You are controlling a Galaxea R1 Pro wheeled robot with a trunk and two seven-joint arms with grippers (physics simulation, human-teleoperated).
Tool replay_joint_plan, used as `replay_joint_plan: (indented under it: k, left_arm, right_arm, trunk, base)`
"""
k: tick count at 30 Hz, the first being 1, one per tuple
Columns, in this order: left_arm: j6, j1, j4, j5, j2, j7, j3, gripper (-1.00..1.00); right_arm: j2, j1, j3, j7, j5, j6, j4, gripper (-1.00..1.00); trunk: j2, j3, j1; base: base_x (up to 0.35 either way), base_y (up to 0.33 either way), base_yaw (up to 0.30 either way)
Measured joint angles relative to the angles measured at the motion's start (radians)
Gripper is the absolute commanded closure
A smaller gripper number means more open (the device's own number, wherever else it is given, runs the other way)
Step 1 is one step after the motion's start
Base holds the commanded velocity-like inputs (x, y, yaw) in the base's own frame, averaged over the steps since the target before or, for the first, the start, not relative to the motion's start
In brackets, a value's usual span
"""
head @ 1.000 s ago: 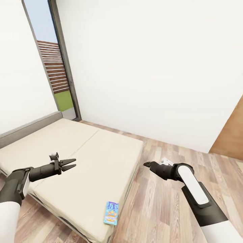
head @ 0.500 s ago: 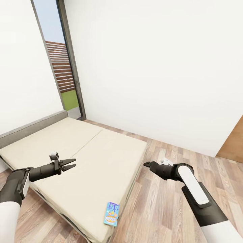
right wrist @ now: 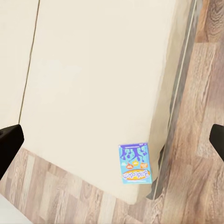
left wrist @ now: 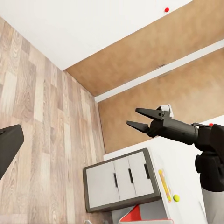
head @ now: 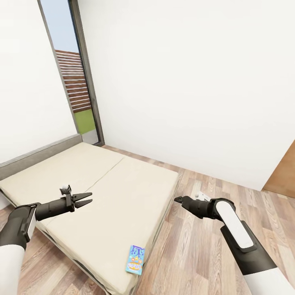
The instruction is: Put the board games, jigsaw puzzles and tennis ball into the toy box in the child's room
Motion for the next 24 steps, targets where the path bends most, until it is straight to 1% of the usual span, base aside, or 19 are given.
replay_joint_plan:
  k: [16,20,24]
  left_arm:
    - [0.0,0.0,0.0,0.0,-0.001,0.0,-0.001,-1.0]
    - [0.0,0.0,0.0,0.0,-0.001,0.0,0.0,-1.0]
    - [-0.002,0.0,0.0,0.0,-0.001,0.0,0.0,-1.0]
  right_arm:
    - [0.001,0.0,0.001,0.0,0.0,0.0,0.0,-1.0]
    - [0.001,0.0,0.001,0.0,0.0,0.0,0.0,-1.0]
    - [0.002,0.0,0.001,0.0,0.0,0.0,0.0,-1.0]
  trunk:
    - [0.0,0.0,0.0]
    - [0.0,0.0,0.0]
    - [0.0,0.0,0.0]
  base:
    - [0.0,0.0,0.004]
    - [0.0,0.0,0.108]
    - [0.0,0.0,0.195]
